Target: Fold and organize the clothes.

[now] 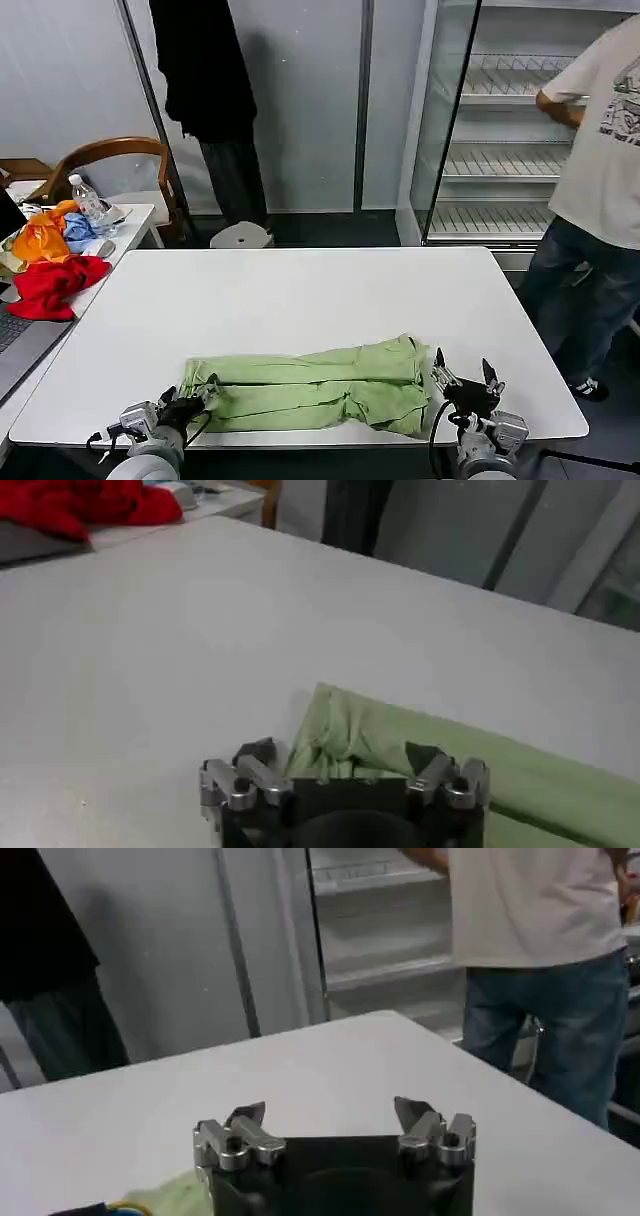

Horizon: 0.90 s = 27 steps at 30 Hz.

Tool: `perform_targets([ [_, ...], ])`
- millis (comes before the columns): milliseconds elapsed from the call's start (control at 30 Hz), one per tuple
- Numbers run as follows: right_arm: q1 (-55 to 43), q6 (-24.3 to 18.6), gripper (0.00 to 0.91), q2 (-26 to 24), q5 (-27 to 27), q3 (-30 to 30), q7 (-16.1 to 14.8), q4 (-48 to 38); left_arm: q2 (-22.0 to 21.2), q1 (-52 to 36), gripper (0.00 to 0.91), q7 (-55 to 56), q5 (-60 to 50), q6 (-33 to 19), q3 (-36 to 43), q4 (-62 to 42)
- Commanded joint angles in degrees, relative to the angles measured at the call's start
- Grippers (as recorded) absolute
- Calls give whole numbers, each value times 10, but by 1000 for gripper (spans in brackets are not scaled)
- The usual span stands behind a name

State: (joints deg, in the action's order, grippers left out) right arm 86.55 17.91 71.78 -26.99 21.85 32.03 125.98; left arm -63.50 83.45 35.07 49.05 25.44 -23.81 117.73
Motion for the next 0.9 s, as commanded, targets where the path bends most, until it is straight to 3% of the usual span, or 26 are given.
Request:
perform_targets([
  [33,0,-2,907,0,0,-1,0,0,-5,5,907,6,2,0,5,-1],
  [167,-2,-2,907,0,0,-2,0,0,-11,12,907,8,-8,1,11,2],
  [233,-4,-2,907,0,-1,-3,0,0,-14,16,10,6,-10,0,13,6],
  [900,2,-7,907,-4,4,-6,3,11,-24,14,0,-1,-19,-10,15,3],
])
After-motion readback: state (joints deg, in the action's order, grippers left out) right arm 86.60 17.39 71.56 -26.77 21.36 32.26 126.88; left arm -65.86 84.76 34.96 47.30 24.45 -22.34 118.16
